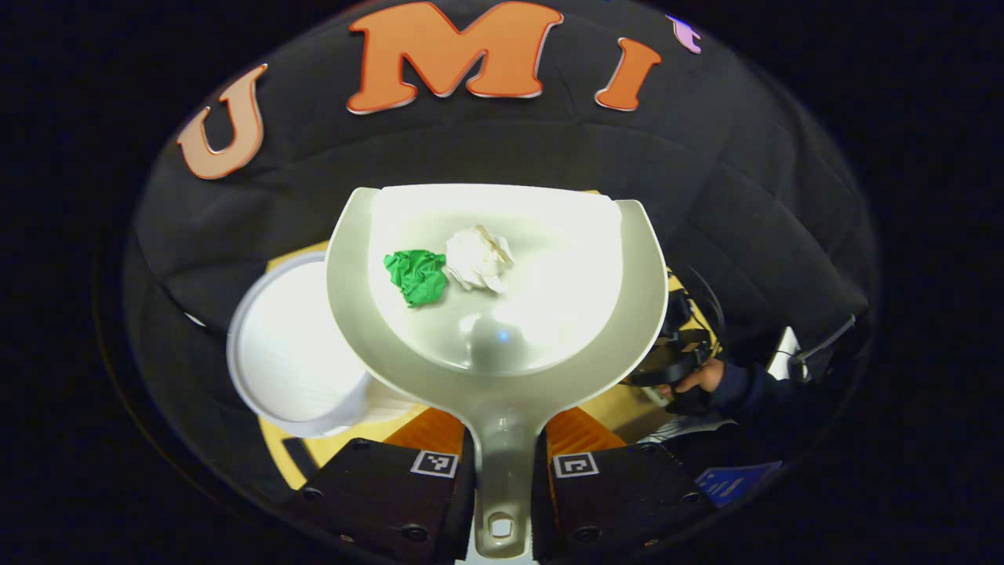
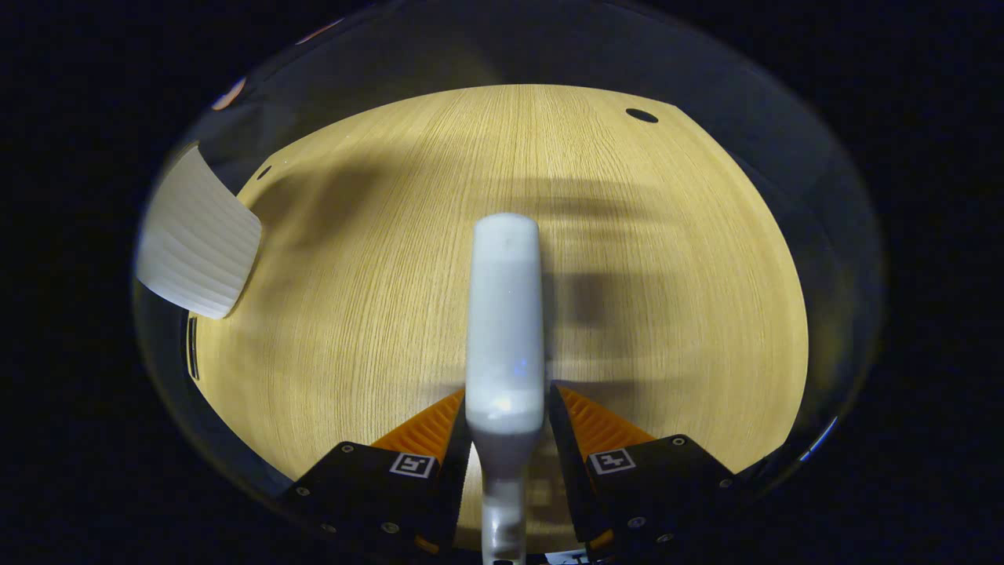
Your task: Pick up the small broom and dustpan from the desktop, sweep the trash into the dustpan with the broom, and then empty the trash into the garbage bin.
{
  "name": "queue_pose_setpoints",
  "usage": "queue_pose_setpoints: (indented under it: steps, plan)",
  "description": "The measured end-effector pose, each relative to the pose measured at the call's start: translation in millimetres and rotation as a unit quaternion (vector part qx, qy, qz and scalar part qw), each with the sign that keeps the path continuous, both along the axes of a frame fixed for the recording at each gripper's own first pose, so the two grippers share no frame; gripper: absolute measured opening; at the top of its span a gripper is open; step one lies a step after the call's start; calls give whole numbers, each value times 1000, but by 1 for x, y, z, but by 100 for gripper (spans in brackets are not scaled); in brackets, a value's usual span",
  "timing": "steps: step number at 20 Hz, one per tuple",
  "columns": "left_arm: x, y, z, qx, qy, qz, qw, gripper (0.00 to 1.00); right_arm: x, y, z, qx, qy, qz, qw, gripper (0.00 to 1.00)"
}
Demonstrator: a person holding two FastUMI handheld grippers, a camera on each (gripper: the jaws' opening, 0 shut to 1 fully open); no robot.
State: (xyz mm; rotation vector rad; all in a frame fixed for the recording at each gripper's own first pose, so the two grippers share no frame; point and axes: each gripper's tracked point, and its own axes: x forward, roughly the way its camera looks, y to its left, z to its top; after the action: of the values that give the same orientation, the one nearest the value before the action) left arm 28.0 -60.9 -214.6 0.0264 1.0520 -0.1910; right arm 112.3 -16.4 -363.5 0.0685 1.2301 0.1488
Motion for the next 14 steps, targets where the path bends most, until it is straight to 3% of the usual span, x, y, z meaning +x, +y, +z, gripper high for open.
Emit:
queue_pose_setpoints:
  steps: [2, 5, 7, 10, 11, 14]
  plan:
    - [2, 28, -17, 11, 4, 45, 999, 29, 1, 0, 5, 8, -6, 0, 1000, 57]
    - [-10, 73, -45, 20, 23, 106, 994, 29, 1, 1, 11, 23, -7, 0, 1000, 68]
    - [-26, 93, -66, 67, 50, 130, 988, 30, 2, 1, 15, 32, -9, -5, 999, 76]
    - [-29, 93, -73, 117, 90, 134, 980, 30, 7, -3, 21, 38, -15, -14, 999, 80]
    - [-30, 92, -72, 132, 106, 126, 978, 30, 9, -5, 23, 40, -18, -16, 999, 81]
    - [-21, 106, -57, 236, 129, 76, 960, 30, 9, -10, 25, 38, -22, -21, 999, 83]
